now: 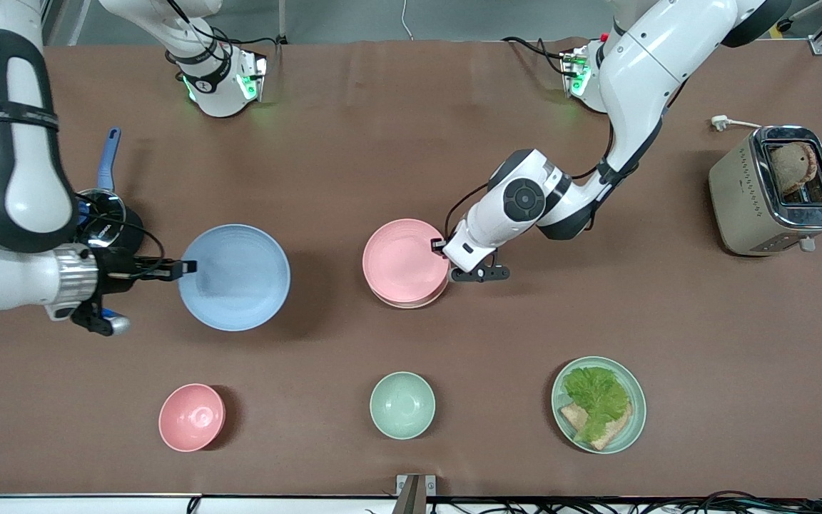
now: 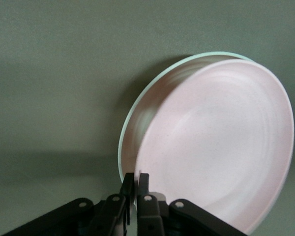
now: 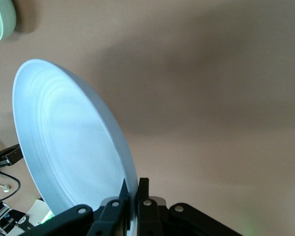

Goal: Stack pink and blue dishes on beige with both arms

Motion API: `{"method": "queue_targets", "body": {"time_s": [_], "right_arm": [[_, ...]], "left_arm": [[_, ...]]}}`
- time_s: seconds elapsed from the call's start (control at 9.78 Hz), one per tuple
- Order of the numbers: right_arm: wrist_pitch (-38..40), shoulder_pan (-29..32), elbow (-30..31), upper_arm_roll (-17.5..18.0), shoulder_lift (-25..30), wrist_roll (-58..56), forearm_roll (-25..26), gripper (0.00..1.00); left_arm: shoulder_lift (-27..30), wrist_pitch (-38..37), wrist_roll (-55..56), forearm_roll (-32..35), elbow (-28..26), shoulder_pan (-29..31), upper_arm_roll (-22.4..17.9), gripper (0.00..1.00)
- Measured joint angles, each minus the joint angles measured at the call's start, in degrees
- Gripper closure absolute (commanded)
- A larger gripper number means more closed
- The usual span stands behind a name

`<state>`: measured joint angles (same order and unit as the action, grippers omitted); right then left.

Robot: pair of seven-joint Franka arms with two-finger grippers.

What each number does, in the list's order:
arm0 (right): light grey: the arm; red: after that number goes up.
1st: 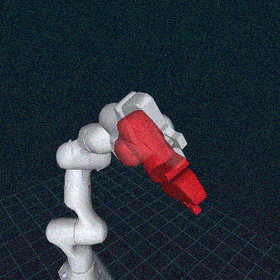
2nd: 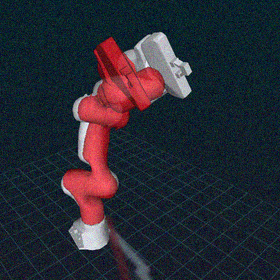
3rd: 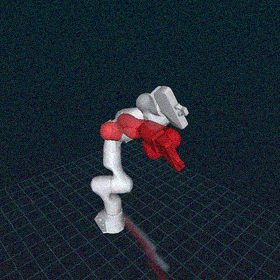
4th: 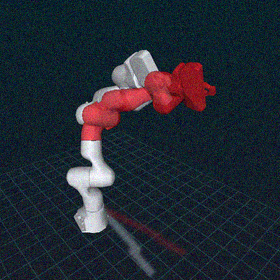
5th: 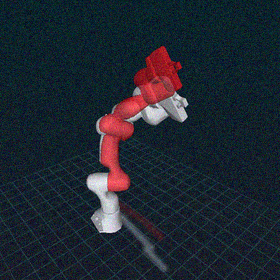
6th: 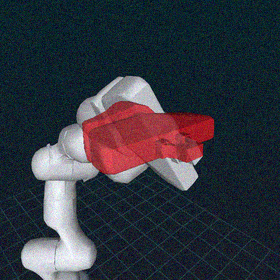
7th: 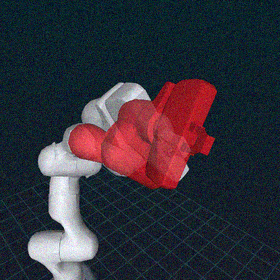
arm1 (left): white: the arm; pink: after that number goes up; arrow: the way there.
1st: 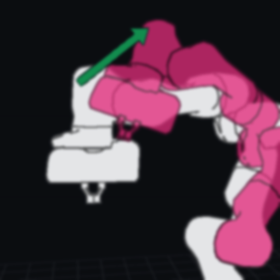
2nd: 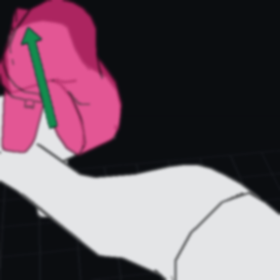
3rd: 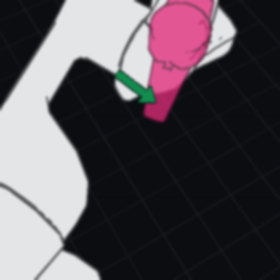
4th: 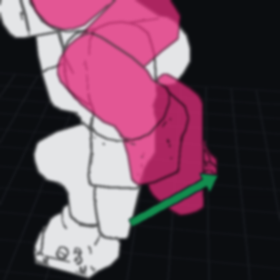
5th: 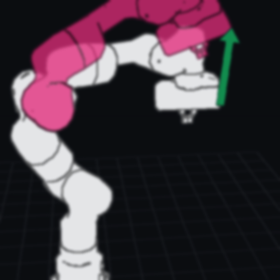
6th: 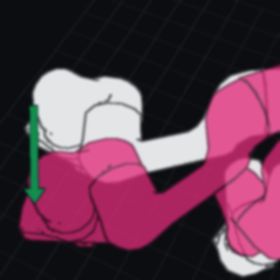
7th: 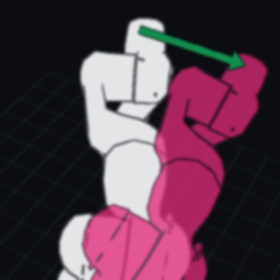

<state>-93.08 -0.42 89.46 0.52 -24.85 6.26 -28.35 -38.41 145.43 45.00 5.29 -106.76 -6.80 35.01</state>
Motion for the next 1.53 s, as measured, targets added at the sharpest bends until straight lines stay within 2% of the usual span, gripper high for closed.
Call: {"method": "queue_targets", "body": {"time_s": [0.1,0.2,0.41,0.61,0.92,1.12,1.53], "right_arm": [[-1.9,-0.3,1.5,1.8,0.5,0.9,0.1,0.99],[-3.2,-0.6,2.6,3.1,0.9,1.4,0.1,0.99],[-4.6,-1.4,4.4,4.2,1.0,1.6,0.1,0.98],[-9.0,-2.0,7.6,7.9,1.1,2.2,0.1,0.98],[-22.1,-3.5,14.5,16.0,1.1,5.8,0.2,0.98],[-29.8,-6.1,17.8,17.7,0.6,7.7,0.1,0.97],[-42.5,-11.0,20.3,19.9,-3.4,12.0,0.1,0.96]], "left_arm": [[-0.3,0.1,0.2,0.0,0.0,0.0,0.0,0.04],[-0.4,0.1,0.2,0.1,0.0,0.1,0.0,0.0],[-0.1,-0.8,0.2,2.1,0.5,0.5,0.0,0.0],[5.2,-6.9,0.1,5.3,2.1,0.9,-1.9,0.0],[20.6,-14.9,-10.8,6.1,3.0,0.9,-10.9,0.0],[28.1,-23.0,-18.7,5.2,3.5,0.2,-16.6,0.0],[39.9,-41.0,-38.5,-4.7,9.0,1.9,-24.9,0.0]]}}
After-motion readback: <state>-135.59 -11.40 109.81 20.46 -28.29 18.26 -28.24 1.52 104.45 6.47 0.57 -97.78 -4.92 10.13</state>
